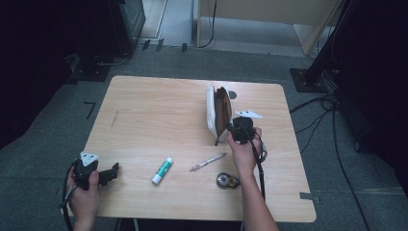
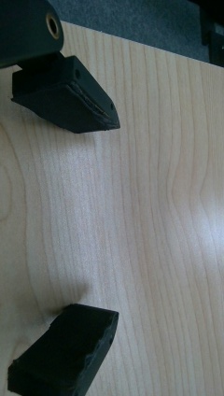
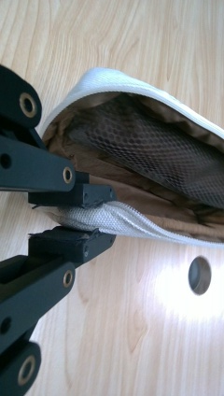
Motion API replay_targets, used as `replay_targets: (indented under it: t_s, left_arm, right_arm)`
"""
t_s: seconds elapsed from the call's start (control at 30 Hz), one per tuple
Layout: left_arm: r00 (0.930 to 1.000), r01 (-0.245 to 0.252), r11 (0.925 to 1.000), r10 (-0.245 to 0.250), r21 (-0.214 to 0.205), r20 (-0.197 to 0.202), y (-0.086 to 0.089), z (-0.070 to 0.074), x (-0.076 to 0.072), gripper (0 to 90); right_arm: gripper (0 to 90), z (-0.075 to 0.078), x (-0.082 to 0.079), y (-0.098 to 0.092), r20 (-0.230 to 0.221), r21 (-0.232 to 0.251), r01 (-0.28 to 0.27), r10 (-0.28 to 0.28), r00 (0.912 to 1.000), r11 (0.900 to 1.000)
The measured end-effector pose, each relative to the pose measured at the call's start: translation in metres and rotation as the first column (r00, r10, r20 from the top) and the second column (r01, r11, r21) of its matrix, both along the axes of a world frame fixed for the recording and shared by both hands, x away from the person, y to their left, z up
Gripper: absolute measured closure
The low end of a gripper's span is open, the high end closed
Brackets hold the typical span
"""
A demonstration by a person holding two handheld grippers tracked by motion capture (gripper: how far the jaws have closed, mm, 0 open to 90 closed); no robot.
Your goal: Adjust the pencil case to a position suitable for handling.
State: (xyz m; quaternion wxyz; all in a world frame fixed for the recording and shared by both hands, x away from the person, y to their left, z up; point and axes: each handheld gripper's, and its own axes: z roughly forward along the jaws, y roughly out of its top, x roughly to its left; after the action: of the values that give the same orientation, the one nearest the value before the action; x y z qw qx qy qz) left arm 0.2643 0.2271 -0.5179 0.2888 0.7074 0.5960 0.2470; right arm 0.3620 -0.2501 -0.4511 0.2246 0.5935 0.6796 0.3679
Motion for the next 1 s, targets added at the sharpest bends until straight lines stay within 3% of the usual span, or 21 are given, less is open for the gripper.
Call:
replay_targets:
  t_s: [0.2, 0.4, 0.47, 0.63, 0.7, 0.73, 0.77, 1.0]
  left_arm:
    - [1.0, 0.0, 1.0, 0.0, 0.0, 0.0, 0.0, 0.0, 0.0, 8.4]
    - [1.0, 0.0, 1.0, 0.0, 0.0, 0.0, 0.0, 0.0, 0.0, 8.4]
    - [1.0, 0.001, 1.0, -0.001, 0.001, 0.0, 0.0, 0.0, 0.0, 8.4]
    - [1.0, 0.001, 1.0, -0.001, 0.001, 0.0, 0.0, 0.0, 0.0, 8.4]
    - [1.0, 0.0, 1.0, 0.0, 0.001, 0.0, 0.0, 0.0, 0.0, 8.5]
    - [1.0, 0.0, 1.0, 0.0, 0.001, 0.0, 0.0, 0.0, 0.0, 8.5]
    - [1.0, 0.001, 1.0, -0.001, 0.001, 0.0, 0.0, 0.0, 0.0, 8.4]
    - [1.0, 0.003, 1.0, -0.003, 0.001, -0.001, 0.0, 0.0, 0.0, 8.5]
  right_arm:
    - [80.7, 0.0, 0.0, 0.01, 0.032, -0.017, -0.079, 0.079, 0.9963, 0.9967]
    - [80.8, 0.002, 0.003, 0.019, 0.033, -0.002, -0.138, 0.138, 0.9899, 0.9905]
    - [80.8, 0.003, 0.005, 0.026, 0.034, 0.0, -0.184, 0.184, 0.9823, 0.9829]
    - [80.9, 0.004, 0.006, 0.034, 0.023, 0.018, -0.231, 0.231, 0.9728, 0.9728]
    - [80.9, 0.003, 0.006, 0.04, 0.024, 0.024, -0.269, 0.269, 0.963, 0.9628]
    - [80.9, 0.003, 0.006, 0.04, 0.024, 0.024, -0.269, 0.269, 0.963, 0.9628]
    - [80.9, 0.003, 0.005, 0.044, 0.026, 0.02, -0.296, 0.295, 0.955, 0.955]
    - [80.9, 0.002, 0.006, 0.044, 0.019, 0.043, -0.348, 0.347, 0.9376, 0.9367]
